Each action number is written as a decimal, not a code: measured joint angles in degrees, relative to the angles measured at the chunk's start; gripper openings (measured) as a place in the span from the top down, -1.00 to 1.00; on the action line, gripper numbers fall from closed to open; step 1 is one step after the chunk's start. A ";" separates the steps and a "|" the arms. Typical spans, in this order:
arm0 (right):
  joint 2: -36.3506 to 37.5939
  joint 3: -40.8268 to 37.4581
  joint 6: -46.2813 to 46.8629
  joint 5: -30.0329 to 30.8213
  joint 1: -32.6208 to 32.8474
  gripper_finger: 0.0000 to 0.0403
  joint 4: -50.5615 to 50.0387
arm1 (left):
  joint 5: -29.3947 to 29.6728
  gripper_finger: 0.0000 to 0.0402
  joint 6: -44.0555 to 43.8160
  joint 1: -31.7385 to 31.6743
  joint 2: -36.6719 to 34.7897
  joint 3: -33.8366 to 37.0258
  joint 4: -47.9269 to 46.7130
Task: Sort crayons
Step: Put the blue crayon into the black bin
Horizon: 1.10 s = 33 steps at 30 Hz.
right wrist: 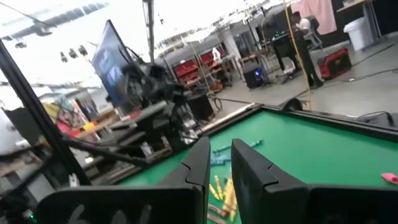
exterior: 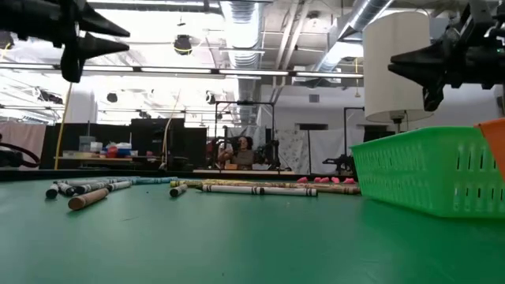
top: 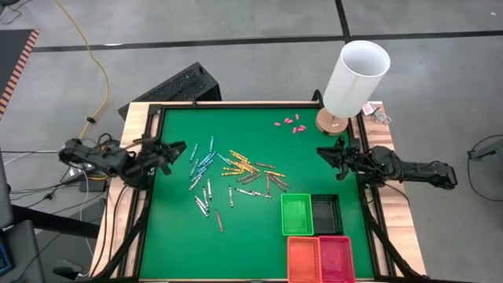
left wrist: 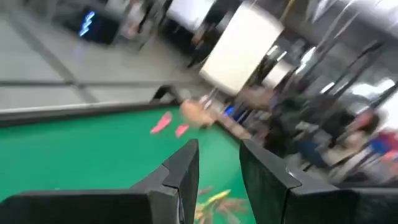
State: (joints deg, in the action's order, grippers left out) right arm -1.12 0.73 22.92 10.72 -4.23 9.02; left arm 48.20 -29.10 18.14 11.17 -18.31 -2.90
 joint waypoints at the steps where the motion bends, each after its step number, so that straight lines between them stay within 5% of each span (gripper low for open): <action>1: 0.01 0.01 -0.96 0.00 0.00 0.66 -0.68 | 0.69 0.48 -2.59 -0.39 2.93 -3.31 -4.99; 7: -0.05 0.10 -5.03 0.41 -0.04 0.66 -5.28 | 2.35 0.48 -18.86 -6.76 24.12 -22.09 -39.80; 11: -0.03 0.26 -4.99 1.20 -0.04 0.66 -6.64 | -6.71 0.48 -22.13 -15.31 36.62 -28.58 -50.54; 15: -0.05 0.37 -5.01 1.20 -0.04 0.66 -7.51 | -20.51 0.48 -15.39 -25.01 46.75 -29.34 -49.66; 23: -0.05 0.46 -4.98 1.18 0.00 0.66 -8.34 | -36.14 0.47 -2.45 -41.11 56.71 -29.37 -42.19; 33: -0.05 0.46 -5.04 1.16 0.00 0.66 -8.53 | -40.49 0.47 5.66 -50.02 63.11 -27.53 -38.62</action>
State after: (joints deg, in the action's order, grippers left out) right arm -1.17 1.19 17.88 11.88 -4.23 0.48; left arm 7.70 -23.44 -31.88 74.28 -45.84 -41.52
